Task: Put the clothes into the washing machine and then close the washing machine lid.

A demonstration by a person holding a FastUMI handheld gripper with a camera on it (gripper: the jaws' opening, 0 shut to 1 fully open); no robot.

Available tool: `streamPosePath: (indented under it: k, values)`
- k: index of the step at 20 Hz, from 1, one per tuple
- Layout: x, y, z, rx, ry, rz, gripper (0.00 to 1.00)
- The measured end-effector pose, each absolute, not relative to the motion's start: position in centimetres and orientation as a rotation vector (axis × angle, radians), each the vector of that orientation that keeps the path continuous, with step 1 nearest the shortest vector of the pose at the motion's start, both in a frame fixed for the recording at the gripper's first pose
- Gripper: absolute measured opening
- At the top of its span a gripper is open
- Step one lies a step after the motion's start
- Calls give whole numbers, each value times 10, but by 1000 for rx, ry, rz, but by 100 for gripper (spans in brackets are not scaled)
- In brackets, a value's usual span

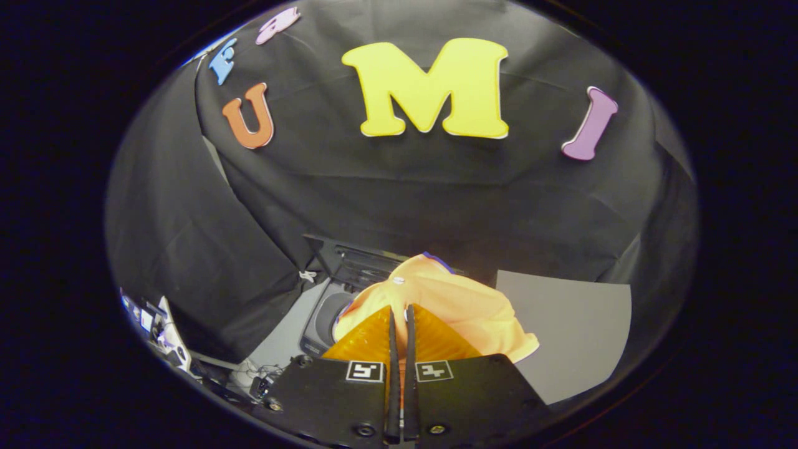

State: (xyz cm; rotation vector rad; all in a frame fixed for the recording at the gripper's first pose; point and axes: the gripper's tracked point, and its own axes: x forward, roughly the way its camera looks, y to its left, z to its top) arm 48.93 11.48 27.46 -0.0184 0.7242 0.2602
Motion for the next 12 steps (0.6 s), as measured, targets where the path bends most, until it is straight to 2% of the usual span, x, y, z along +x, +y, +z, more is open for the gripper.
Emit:
streamPosePath:
  k: [12]
  values:
    - [502,166,268,13,743,314,6]
